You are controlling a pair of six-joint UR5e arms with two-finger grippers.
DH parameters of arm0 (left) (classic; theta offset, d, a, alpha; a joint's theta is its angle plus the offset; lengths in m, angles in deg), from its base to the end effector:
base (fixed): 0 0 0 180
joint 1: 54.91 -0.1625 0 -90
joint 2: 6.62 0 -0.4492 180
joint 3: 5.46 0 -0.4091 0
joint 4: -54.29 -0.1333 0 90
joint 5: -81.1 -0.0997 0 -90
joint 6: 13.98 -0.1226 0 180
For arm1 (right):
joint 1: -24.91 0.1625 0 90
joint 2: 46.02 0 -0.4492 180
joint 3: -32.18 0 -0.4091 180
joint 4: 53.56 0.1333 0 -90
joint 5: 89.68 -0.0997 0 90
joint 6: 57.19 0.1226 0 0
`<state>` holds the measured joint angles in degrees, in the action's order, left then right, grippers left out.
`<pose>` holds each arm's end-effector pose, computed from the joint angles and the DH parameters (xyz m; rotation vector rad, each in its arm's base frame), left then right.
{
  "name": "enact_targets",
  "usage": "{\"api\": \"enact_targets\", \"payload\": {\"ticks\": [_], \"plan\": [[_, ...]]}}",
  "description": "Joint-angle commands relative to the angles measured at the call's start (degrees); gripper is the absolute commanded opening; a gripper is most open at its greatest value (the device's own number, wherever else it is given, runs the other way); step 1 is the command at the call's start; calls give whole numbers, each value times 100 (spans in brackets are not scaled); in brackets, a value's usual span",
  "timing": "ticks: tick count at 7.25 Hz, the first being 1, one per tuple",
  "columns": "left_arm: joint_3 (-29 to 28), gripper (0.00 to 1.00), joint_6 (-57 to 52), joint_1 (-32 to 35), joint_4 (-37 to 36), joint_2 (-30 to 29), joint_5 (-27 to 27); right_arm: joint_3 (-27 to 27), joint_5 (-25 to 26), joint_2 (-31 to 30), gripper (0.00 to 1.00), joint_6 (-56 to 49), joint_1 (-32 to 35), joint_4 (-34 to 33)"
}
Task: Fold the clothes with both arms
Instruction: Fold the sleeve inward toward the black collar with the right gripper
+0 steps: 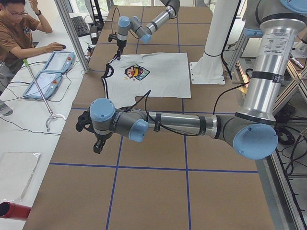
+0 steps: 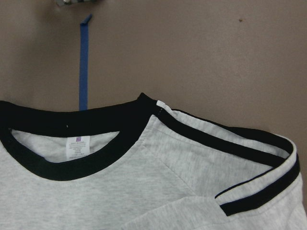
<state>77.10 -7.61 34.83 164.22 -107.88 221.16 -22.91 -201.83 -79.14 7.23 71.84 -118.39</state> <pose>-0.0365 -0.6190 0.6077 0.3368 0.8808 0.0824 -0.5555 -0.7218 0.2590 0.1866 -0.8709 0.1887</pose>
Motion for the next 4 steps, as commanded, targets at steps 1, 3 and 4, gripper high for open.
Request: {"api": "enact_targets", "payload": {"ticks": [1, 3, 4], "plan": [[-256, 100, 1482, -638, 1181, -60, -466, -638, -736, -19, 99, -122, 420, -1189], [-826, 100, 3239, -1832, 2423, -461, -1258, -1641, -755, -124, 99, -963, 614, -3123], [-881, 99, 3874, -2281, 2515, -699, -1601, -2202, -755, -446, 99, -1472, 728, -3628]]}}
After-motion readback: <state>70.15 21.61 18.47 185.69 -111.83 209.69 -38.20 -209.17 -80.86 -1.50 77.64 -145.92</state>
